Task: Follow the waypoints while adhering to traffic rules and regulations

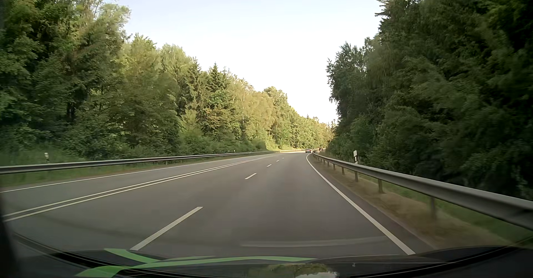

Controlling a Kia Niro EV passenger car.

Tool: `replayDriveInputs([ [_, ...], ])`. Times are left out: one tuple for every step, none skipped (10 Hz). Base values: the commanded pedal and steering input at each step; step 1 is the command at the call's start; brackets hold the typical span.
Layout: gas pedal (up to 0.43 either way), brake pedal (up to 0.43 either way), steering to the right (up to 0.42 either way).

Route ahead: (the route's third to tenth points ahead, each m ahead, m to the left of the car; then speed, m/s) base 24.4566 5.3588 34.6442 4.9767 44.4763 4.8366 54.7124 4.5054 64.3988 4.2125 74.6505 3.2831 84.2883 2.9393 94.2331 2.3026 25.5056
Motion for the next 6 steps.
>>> replayDriveInputs([
  [0.449,0.000,0.006],
  [0.449,0.000,0.006],
  [0.449,0.000,0.006],
  [0.449,0.000,0.006],
  [0.449,0.000,0.006],
  [0.449,0.000,0.006],
])
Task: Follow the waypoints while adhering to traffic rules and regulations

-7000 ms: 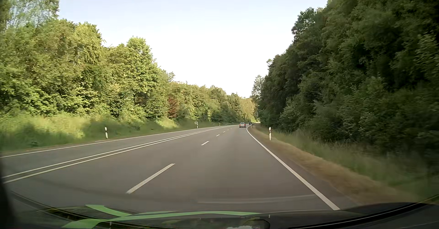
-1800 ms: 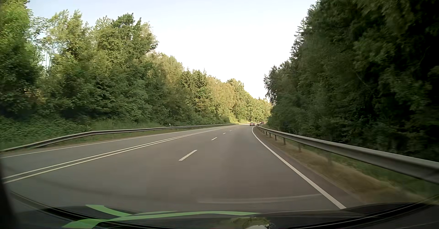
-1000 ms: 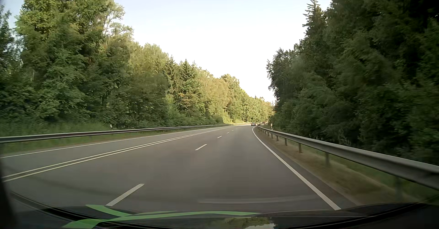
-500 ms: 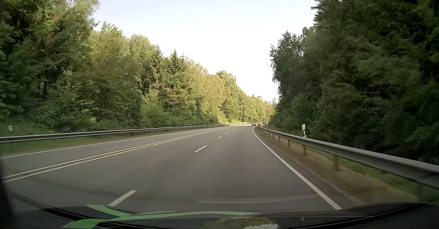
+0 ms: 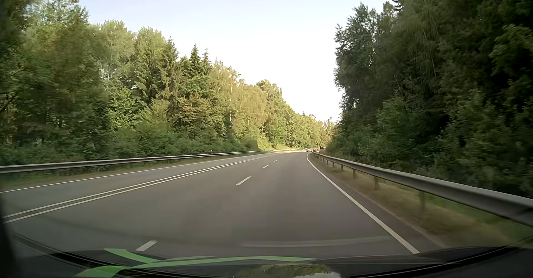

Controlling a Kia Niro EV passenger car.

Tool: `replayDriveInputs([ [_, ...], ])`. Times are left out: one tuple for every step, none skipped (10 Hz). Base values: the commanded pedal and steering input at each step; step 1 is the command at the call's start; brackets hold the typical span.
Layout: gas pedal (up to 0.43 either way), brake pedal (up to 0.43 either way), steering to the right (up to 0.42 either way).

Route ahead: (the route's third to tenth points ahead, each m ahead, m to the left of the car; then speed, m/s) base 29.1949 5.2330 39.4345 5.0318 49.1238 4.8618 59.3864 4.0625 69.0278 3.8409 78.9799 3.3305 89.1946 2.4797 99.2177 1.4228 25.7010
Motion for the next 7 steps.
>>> replayDriveInputs([
  [0.421,0.000,0.006],
  [0.421,0.000,0.006],
  [0.421,0.000,0.006],
  [0.429,0.000,0.006],
  [0.441,0.000,0.006],
  [0.441,0.000,0.006],
  [0.441,0.000,0.006],
])
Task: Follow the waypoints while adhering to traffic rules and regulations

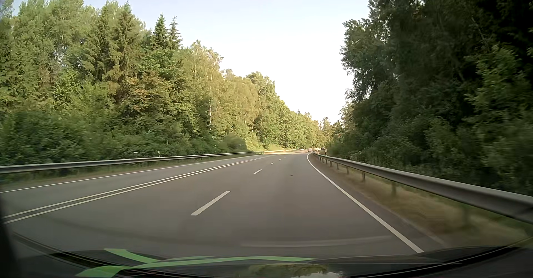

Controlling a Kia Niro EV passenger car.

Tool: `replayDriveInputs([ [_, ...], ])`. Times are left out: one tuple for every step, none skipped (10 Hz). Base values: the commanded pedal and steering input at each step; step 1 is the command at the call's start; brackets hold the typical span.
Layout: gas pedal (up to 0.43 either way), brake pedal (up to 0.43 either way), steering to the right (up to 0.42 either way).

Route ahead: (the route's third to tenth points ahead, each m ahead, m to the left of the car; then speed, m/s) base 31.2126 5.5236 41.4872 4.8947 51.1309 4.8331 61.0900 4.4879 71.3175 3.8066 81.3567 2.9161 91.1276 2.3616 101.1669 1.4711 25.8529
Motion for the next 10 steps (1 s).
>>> replayDriveInputs([
  [0.441,0.000,0.006],
  [0.421,0.000,0.006],
  [0.398,0.000,0.006],
  [0.398,0.000,0.006],
  [0.378,0.000,0.005],
  [0.378,0.000,0.006],
  [0.378,0.000,0.006],
  [0.378,0.000,0.006],
  [0.378,0.000,0.006],
  [0.390,0.000,0.006],
])
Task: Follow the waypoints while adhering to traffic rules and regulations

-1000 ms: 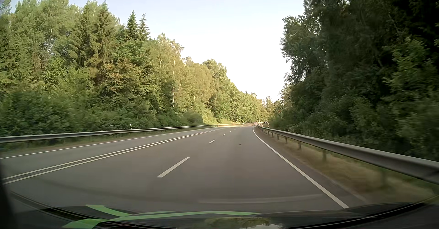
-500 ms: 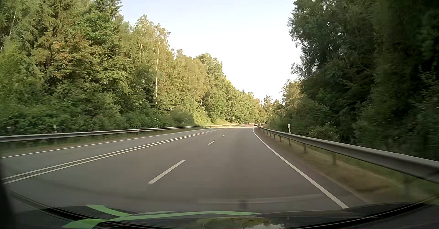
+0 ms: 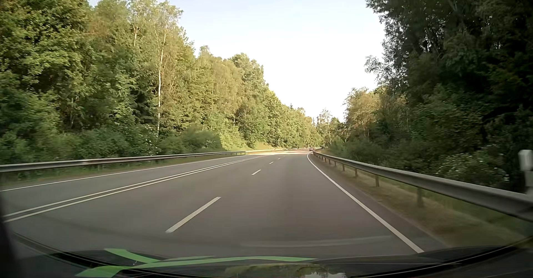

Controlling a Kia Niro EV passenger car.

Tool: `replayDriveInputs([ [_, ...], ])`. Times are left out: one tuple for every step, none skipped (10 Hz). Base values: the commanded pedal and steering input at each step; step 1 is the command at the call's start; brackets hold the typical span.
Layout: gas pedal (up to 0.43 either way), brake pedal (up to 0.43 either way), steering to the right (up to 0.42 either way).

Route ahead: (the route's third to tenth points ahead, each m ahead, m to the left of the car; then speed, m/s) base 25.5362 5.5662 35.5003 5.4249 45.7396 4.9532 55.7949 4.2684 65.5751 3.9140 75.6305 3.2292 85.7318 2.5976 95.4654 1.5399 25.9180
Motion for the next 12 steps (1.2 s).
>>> replayDriveInputs([
  [0.409,0.000,0.006],
  [0.409,0.000,0.006],
  [0.409,0.000,0.005],
  [0.409,0.000,0.006],
  [0.398,0.000,0.006],
  [0.398,0.000,0.006],
  [0.398,0.000,0.006],
  [0.398,0.000,0.006],
  [0.398,0.000,0.006],
  [0.398,0.000,0.006],
  [0.398,0.000,0.006],
  [0.370,0.000,0.006],
])
